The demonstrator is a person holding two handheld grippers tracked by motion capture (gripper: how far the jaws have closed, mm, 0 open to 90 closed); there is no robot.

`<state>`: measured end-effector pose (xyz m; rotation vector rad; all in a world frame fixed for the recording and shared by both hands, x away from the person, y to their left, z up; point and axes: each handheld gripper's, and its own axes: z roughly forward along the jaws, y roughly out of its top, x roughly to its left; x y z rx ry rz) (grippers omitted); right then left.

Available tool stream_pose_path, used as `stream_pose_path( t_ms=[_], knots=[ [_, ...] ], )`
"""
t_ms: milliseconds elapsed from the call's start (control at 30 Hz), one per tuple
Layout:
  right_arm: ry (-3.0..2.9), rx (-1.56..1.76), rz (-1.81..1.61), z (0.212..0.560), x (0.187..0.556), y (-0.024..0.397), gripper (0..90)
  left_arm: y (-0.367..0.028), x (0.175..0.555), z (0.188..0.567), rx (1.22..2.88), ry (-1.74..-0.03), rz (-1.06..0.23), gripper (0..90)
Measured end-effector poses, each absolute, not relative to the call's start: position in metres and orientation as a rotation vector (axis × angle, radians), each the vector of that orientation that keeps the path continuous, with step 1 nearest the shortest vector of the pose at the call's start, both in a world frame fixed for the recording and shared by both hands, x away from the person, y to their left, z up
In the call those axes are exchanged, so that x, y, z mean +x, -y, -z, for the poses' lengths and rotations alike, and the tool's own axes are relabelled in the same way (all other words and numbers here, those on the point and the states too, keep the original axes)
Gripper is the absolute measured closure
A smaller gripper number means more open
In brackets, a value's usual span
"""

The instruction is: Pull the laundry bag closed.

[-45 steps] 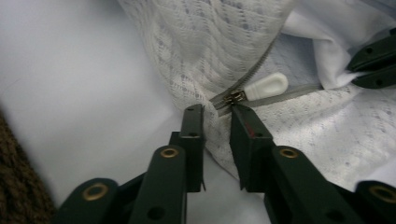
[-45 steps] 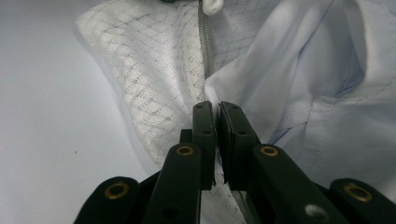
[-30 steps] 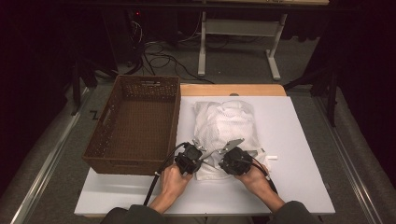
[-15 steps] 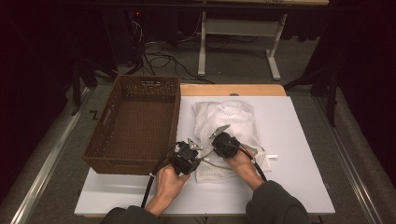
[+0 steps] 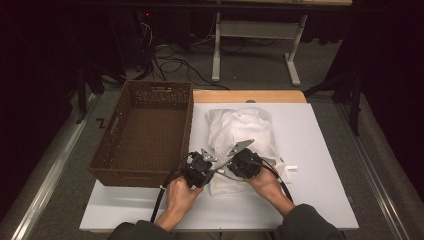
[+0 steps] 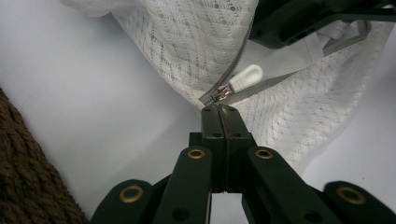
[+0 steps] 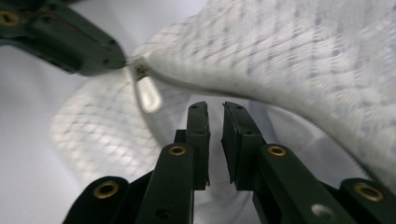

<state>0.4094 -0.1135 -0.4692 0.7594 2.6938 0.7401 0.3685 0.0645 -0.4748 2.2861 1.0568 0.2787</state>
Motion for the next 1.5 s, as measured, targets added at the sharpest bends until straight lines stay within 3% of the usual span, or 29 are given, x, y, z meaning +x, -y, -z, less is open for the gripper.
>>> stream_pose_path(
  t_ms=[333, 1500],
  knots=[
    [-2.754, 0.843, -0.817, 0.468, 0.398, 0.119, 80.1, -0.066, 0.369, 0.482, 2.276, -1.072, -0.219, 89.8],
    [-2.824, 0.903, -0.84, 0.469, 0.4, 0.102, 75.9, -0.066, 0.368, 0.483, 2.263, -1.065, -0.218, 89.8]
  ],
)
